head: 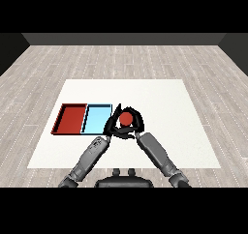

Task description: Pick the red can and put it in the red box

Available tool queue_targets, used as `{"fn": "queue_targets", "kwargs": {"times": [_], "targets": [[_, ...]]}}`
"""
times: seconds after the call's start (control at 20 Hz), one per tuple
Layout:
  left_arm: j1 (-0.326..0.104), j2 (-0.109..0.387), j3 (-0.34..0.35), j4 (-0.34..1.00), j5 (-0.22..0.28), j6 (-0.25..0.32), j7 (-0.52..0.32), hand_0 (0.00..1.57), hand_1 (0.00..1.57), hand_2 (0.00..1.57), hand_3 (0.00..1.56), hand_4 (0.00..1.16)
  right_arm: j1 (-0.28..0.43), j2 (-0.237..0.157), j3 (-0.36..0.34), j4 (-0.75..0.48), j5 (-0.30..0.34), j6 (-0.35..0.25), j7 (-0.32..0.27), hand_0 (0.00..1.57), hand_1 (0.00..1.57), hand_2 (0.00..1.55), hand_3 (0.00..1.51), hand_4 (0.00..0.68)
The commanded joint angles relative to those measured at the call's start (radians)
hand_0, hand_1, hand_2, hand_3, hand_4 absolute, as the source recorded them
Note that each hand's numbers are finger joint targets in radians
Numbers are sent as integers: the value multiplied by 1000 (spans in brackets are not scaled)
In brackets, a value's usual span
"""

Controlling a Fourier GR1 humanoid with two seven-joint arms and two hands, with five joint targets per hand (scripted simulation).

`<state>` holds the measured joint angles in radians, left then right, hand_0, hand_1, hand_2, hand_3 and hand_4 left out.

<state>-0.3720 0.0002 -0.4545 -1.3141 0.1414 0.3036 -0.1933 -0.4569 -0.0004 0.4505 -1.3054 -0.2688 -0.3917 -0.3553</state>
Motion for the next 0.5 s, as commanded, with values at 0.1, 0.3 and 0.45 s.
{"fn": "queue_targets", "kwargs": {"times": [0.1, 0.3, 0.45], "targets": [[-83, 0, 13, 174, 29, -11, -111, 0, 0, 0, 0, 0, 15, 0, 84, -105, -19, -70, 53, 1444, 1444, 1429, 1383, 594], [-103, 0, -67, 32, 57, 77, 36, 0, 0, 0, 0, 0, -3, 0, 83, -52, -38, -68, 10, 1460, 1460, 1446, 1395, 578], [20, 1, -86, -97, -35, 93, 69, 0, 0, 0, 0, 0, -44, 0, 63, -5, -66, -43, -9, 1462, 1462, 1453, 1402, 523]]}}
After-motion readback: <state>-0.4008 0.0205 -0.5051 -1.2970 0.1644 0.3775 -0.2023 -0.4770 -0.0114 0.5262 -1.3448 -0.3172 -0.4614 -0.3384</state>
